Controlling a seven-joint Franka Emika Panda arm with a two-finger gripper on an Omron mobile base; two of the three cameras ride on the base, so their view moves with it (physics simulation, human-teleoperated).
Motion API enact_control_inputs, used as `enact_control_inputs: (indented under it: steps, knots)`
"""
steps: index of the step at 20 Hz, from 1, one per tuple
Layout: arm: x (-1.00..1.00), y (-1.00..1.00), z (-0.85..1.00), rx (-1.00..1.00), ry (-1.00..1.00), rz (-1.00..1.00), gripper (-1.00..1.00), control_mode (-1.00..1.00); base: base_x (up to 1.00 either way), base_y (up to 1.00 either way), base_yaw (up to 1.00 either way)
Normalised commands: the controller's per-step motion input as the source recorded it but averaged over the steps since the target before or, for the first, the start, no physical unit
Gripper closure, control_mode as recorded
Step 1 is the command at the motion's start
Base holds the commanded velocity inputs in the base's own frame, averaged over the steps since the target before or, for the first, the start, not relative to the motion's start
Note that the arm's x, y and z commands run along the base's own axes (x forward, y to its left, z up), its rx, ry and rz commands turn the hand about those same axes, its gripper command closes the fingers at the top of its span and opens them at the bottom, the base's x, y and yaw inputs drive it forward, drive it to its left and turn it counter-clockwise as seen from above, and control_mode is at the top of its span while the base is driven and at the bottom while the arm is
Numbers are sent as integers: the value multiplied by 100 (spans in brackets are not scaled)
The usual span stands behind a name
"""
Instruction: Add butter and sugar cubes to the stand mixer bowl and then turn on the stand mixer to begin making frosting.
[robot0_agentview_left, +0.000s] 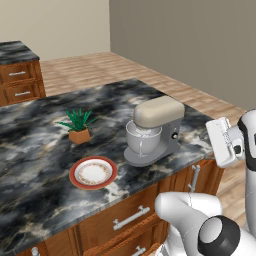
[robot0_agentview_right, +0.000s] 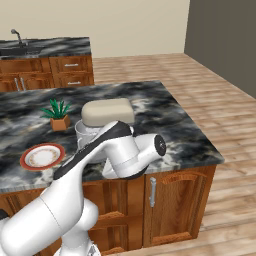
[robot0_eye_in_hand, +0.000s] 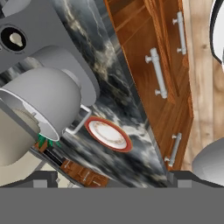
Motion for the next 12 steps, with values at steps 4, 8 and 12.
enact_control_inputs:
  steps: [4, 8, 12]
  knots:
    - [3, 1, -1, 0, 0, 0, -100, -100, 0, 0, 0]
    - [4, 5, -1, 0, 0, 1, -100, -100, 0, 0, 0]
    - [3, 22, -5, 0, 0, 4, -100, -100, 0, 0, 0]
